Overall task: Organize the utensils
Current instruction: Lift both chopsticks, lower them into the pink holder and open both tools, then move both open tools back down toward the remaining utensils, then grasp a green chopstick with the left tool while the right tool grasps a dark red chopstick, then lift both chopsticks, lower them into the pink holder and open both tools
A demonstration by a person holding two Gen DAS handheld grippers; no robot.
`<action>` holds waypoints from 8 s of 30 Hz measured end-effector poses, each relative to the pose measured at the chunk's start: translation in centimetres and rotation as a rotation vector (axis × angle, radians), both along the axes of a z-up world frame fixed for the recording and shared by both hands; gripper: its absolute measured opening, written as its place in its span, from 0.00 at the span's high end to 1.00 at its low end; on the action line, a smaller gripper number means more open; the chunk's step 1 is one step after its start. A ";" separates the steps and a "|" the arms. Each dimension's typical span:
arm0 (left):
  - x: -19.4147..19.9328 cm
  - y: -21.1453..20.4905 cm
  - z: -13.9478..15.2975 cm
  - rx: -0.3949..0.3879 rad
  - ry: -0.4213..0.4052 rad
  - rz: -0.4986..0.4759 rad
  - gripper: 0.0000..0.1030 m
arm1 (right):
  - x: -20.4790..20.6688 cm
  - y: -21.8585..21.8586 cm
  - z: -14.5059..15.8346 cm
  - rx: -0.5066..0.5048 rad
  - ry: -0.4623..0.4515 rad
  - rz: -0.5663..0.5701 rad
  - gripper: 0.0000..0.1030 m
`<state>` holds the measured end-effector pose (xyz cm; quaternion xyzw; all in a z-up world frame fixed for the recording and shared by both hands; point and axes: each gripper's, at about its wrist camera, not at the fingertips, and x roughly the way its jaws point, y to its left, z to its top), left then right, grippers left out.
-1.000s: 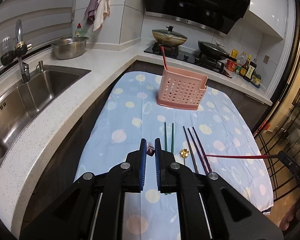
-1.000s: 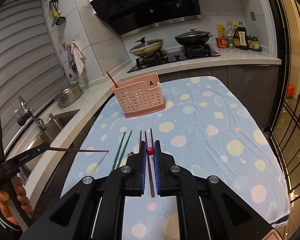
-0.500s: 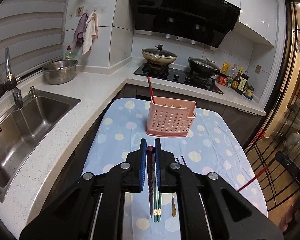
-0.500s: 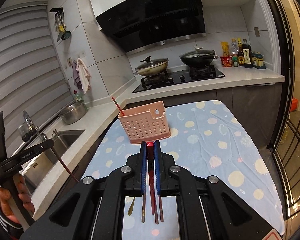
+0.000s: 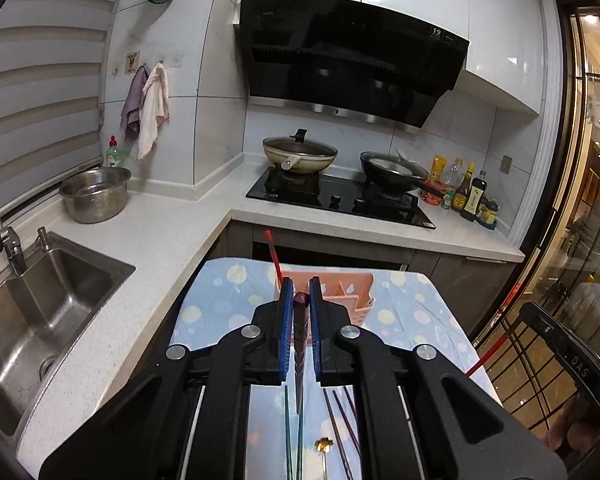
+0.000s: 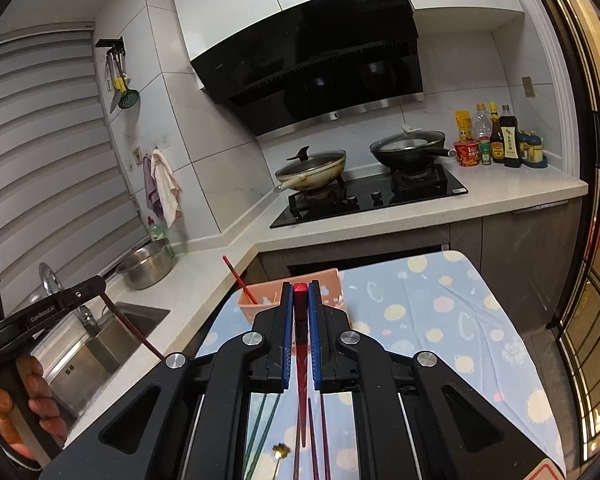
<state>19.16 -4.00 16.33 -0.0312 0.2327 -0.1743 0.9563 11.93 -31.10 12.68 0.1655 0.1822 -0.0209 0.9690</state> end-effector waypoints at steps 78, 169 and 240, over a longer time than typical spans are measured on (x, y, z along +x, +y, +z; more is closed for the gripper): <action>-7.7 2.3 -23.7 0.186 0.413 0.073 0.26 | -9.3 5.0 -20.9 0.022 0.474 0.009 0.52; -10.5 5.0 -17.7 0.093 0.328 0.027 0.93 | -11.5 3.8 -13.5 0.008 0.270 0.020 0.93; 18.7 -5.6 -2.0 0.027 0.019 0.016 0.93 | 23.4 0.9 -3.0 -0.022 0.083 0.039 0.93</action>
